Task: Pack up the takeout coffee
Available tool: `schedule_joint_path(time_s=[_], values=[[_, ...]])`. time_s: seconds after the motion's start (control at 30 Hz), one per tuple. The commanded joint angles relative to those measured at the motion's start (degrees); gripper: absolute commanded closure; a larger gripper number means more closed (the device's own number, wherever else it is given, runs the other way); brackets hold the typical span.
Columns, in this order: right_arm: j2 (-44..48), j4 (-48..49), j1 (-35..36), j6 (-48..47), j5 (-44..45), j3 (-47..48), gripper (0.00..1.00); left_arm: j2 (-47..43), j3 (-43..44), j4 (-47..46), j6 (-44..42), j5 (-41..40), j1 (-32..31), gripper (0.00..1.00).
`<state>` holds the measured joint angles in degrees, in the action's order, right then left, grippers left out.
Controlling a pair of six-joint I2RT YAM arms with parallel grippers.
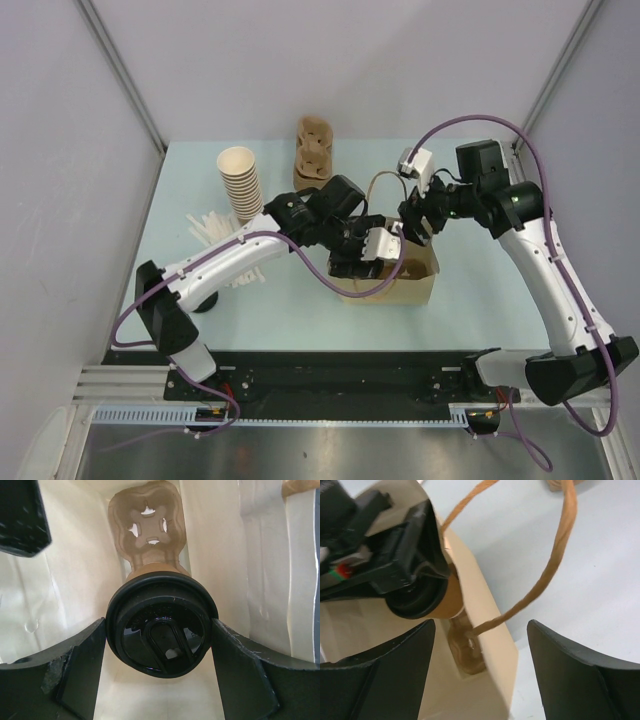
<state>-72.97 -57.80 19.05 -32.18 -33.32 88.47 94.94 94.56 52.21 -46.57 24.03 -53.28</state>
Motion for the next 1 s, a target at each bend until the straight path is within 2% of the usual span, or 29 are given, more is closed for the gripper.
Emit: schedule_joint_path(time_s=[0.0, 0.1, 0.2, 0.23, 0.3, 0.33, 0.5, 0.77, 0.87, 0.97], values=[[-0.60, 2.95, 0.64, -5.34, 2.55, -1.97, 0.22, -2.03, -0.08, -1.05, -0.54, -0.12, -0.42, 0.66], [-1.21, 3.75, 0.64, -8.76, 2.56, -2.68, 0.27, -2.30, -0.26, -1.23, -0.45, -0.56, -0.42, 0.66], [-1.30, 2.61, 0.81, -11.83, 0.46, -2.60, 0.40, -2.12, -0.35, -1.23, -0.19, -1.26, -0.42, 0.66], [-1.21, 1.74, 0.73, -12.46, -0.68, -2.60, 0.57, -2.21, -0.61, -1.32, -0.10, -1.44, -0.42, 0.66], [-1.12, 1.90, 0.81, -12.03, -1.13, -2.68, 0.80, -2.56, -1.22, -2.02, 0.68, -2.49, -0.42, 0.66], [-1.04, 3.73, 0.81, -10.98, -0.70, -2.68, 1.00, -2.65, -1.75, -2.45, 0.95, -2.76, -0.34, 0.66], [1.95, 15.15, 0.99, -1.59, 0.36, -2.77, 1.00, -4.58, -2.45, -4.39, 3.23, -5.48, 0.10, 0.66], [9.33, 16.84, 4.94, 3.53, 1.94, -10.23, 1.00, -8.54, -9.04, -9.48, 5.87, -10.75, -0.07, 0.66], [12.13, 18.50, 8.45, 6.15, 6.24, -13.83, 1.00, -10.73, -13.87, -13.00, 5.52, -13.47, -0.77, 0.66], [16.96, 23.77, 15.12, 7.13, 16.60, -19.18, 1.00, -13.36, -19.05, -17.31, 5.43, -15.59, -1.22, 0.66]])
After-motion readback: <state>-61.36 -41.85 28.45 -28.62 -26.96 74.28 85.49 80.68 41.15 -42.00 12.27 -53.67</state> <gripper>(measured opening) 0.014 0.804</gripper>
